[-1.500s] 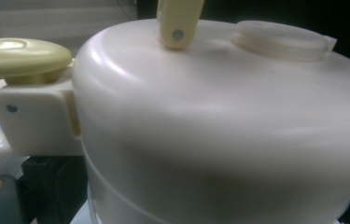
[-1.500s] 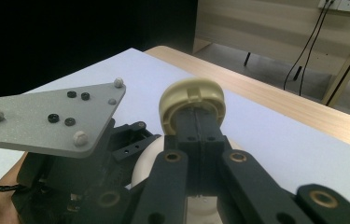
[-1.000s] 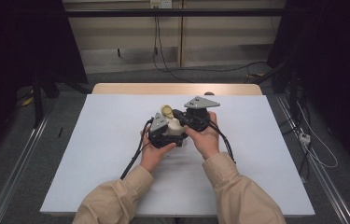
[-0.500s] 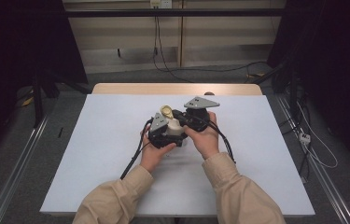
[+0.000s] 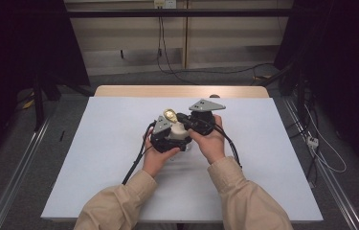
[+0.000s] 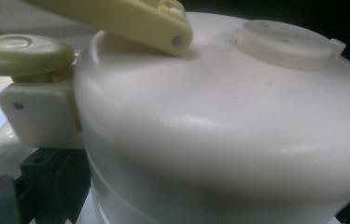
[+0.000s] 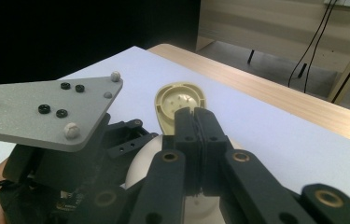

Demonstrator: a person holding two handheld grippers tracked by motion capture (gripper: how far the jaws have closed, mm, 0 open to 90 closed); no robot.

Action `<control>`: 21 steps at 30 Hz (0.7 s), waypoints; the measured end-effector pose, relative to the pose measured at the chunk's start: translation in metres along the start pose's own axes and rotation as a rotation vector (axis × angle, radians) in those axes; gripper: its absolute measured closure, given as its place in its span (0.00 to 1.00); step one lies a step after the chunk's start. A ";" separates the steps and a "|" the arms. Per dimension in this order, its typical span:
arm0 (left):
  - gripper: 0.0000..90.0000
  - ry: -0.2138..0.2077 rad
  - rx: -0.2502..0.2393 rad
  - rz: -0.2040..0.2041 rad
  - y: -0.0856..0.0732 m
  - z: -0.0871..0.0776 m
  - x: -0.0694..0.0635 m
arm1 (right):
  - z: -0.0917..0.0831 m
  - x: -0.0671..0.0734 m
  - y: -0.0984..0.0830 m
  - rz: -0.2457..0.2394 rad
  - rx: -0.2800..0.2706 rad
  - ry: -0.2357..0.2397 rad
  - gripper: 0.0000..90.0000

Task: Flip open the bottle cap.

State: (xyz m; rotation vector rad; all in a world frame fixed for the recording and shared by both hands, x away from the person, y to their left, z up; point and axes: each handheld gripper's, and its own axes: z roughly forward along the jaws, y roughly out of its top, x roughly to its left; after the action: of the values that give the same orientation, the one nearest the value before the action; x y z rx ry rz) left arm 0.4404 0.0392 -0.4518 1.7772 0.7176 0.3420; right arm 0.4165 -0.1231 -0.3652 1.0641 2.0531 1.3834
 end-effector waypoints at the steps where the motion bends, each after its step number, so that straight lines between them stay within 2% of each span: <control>1: 0.05 0.001 0.000 -0.004 0.000 -0.001 0.000 | 0.000 0.000 0.000 -0.001 0.001 -0.003 0.96; 5: 0.05 -0.017 0.031 -0.018 -0.001 -0.001 0.000 | 0.000 -0.001 0.000 -0.002 0.007 -0.001 0.88; 6: 0.04 -0.010 0.042 -0.015 -0.002 0.000 -0.001 | -0.001 -0.001 -0.001 0.003 0.009 0.001 0.86; 8: 0.04 -0.014 0.040 -0.019 -0.004 -0.001 0.000 | -0.002 -0.001 -0.001 0.006 0.004 -0.002 0.82; 11: 0.04 -0.007 0.042 0.010 -0.003 -0.003 -0.001 | -0.003 -0.001 0.000 0.007 0.000 -0.003 0.73; 15: 0.03 -0.013 0.055 0.008 -0.006 -0.007 0.000 | -0.005 -0.001 -0.001 0.009 0.004 -0.012 0.59; 17: 0.03 -0.013 0.066 0.022 -0.006 -0.010 0.000 | -0.005 -0.001 -0.002 0.010 0.000 -0.017 0.54; 19: 0.03 -0.008 0.058 0.028 -0.006 -0.014 0.000 | -0.006 -0.001 -0.004 0.021 -0.003 -0.021 0.47; 21: 0.03 -0.006 0.058 0.032 -0.005 -0.018 0.001 | -0.007 -0.002 -0.006 0.027 -0.003 -0.020 0.44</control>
State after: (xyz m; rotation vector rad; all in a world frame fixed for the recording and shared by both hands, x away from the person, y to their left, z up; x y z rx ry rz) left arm 0.4297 0.0547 -0.4510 1.8454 0.7020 0.3400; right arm 0.4107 -0.1300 -0.3679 1.1034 2.0290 1.3833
